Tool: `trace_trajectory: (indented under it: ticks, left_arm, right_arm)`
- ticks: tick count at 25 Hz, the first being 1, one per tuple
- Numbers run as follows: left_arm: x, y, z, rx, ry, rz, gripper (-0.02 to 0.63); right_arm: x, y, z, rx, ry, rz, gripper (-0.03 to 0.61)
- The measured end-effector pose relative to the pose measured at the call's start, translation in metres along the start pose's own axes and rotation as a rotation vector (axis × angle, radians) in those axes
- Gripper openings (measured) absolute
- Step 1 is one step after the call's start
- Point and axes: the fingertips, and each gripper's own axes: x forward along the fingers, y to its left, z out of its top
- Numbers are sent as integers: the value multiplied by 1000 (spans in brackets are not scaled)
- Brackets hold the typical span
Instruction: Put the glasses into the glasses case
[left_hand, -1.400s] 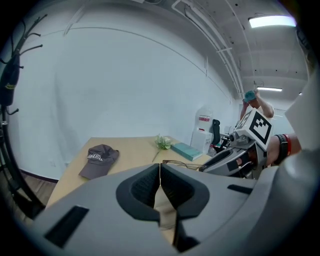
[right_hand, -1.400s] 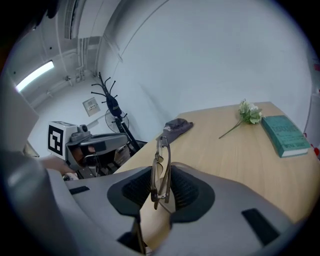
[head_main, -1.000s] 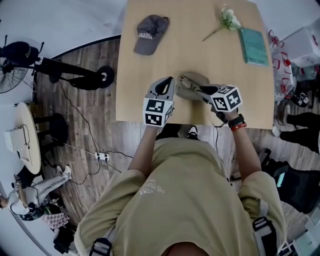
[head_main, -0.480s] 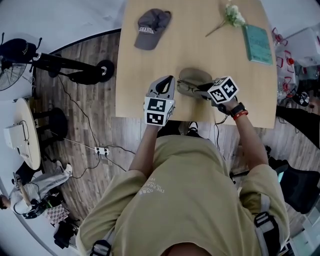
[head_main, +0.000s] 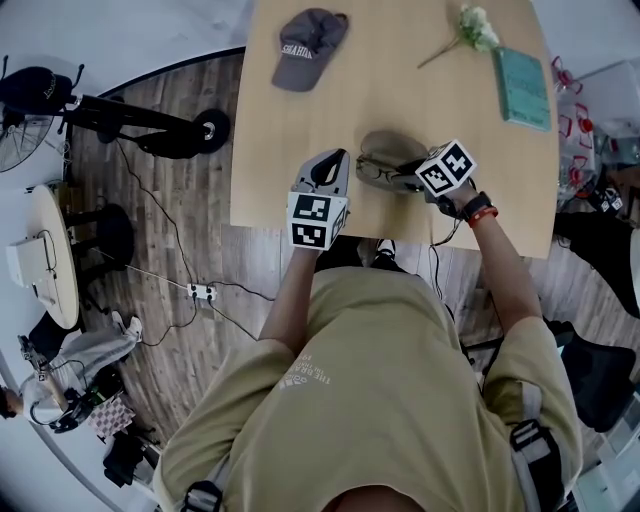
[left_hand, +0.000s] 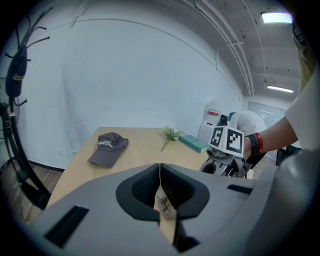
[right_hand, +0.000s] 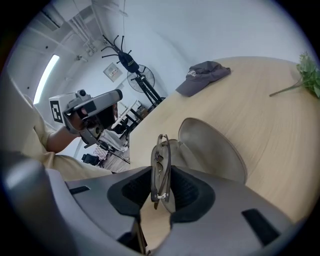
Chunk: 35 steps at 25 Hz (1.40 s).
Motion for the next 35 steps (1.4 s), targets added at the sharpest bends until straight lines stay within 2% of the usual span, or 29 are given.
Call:
trace_trajectory:
  ticks: [7,19,27,35]
  left_arm:
    - [3,-7,-1,1,10,-4,25]
    - [3,-7,-13,-4,47,5,25]
    - [4,-6,-15,-6,51,6,25]
    - [1,-7,-14,0,43,7,25]
  right_arm:
    - [7,-4,-11,-25,81,-14,121]
    - [24,-20,-31,-150,227,-171,140]
    - [29,-29,-33,-137,216,-271,172]
    - [24,-32,-28,-183,185,-347,210]
